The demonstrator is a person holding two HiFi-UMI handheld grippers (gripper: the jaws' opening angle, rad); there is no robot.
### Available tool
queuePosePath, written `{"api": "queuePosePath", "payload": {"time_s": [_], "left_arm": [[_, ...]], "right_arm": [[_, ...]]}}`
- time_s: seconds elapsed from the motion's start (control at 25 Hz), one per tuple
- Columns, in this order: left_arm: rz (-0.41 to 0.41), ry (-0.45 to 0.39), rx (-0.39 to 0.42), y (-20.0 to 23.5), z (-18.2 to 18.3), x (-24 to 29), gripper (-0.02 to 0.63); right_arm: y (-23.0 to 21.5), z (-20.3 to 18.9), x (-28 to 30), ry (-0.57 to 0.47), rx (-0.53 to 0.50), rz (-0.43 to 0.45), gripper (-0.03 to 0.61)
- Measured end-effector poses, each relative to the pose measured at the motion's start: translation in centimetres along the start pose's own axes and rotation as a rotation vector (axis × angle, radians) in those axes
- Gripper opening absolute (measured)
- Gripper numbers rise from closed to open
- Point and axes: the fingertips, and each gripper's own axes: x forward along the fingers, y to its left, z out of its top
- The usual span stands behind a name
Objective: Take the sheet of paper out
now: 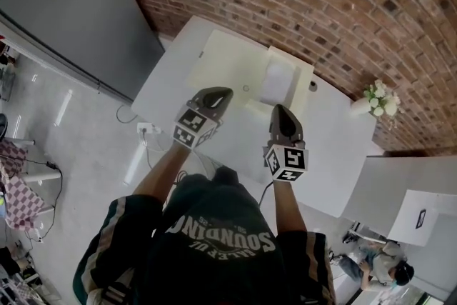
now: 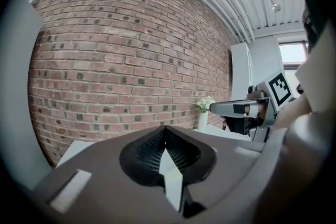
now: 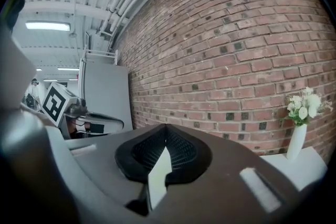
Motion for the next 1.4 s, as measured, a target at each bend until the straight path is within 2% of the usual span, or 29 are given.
{"api": "queuePosePath", "payload": {"time_s": [0.2,0.6,1.16,1.4], "left_arm": [[-0.015,0.029,0.011,-0.5,0.3,2.8,0.011],[-0.068,0.037,0.004,0.1,0.9,7.2,0.011],[-0.133,0.078,-0.031,2.8,0.0,13.3,0.011],[-0.154,0.127,-0.051,3.8,-1.4,15.7,0.011]], "right_arm": [[-3.1,-0.1,0.8,0.002,0.015,-0.025,0.0],[-5.8,-0.6,2.1,0.021,0.043,-0.077,0.0],[-9.0,-1.3,6.2,0.067,0.049,-0.136,0.0],[-10.2,-2.2,7.7,0.1,0.051,-0.147,0.0]]}}
